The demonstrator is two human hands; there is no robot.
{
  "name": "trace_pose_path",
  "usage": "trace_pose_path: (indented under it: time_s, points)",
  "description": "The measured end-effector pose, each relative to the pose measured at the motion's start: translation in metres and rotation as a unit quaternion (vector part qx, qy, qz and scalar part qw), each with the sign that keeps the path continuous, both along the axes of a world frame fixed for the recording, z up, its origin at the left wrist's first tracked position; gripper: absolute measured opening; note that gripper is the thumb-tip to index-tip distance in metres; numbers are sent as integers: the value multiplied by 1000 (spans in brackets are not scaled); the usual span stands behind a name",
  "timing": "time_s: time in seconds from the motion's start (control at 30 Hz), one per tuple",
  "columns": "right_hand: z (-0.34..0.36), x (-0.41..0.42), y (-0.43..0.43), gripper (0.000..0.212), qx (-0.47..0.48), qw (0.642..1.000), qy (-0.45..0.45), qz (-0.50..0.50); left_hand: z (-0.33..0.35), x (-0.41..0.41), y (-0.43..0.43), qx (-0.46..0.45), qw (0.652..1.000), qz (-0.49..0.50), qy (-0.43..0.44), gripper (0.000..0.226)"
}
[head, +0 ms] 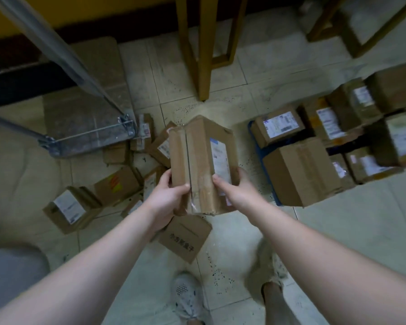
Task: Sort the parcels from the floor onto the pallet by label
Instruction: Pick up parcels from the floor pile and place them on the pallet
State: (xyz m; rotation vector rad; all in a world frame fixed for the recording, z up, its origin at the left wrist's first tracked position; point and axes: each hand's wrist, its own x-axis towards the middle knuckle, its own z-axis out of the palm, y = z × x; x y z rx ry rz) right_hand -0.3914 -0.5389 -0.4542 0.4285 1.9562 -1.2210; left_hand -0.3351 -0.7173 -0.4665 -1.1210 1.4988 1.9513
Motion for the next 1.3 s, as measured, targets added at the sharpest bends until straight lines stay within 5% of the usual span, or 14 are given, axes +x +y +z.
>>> trace_pose_path:
  time_s: [0.13,0.3,0.37,0.43,0.67,1.07,1.3]
  points:
    - [21,10,15,102,-12,1000,-16,-17,26,3,6,21,999,-26,40,68]
    - [35,18,58,114,97,993,60,-41,41,-3,56,-60,989,-83,105,64]
    - [42,24,82,116,121,987,99,-42,43,-7,86,-72,985,-116,108,92]
    - [47,29,114,112,136,981,134,-34,44,-12,116,-74,981,-147,106,105]
    - [70,47,249,71,67,987,125,-75,56,-18,237,-45,985,-140,89,76]
    - [74,38,379,64,28,990,131,-45,39,-28,363,32,992,-98,70,47]
    - [62,-26,368,59,20,989,141,-50,34,-81,349,11,995,-80,54,63]
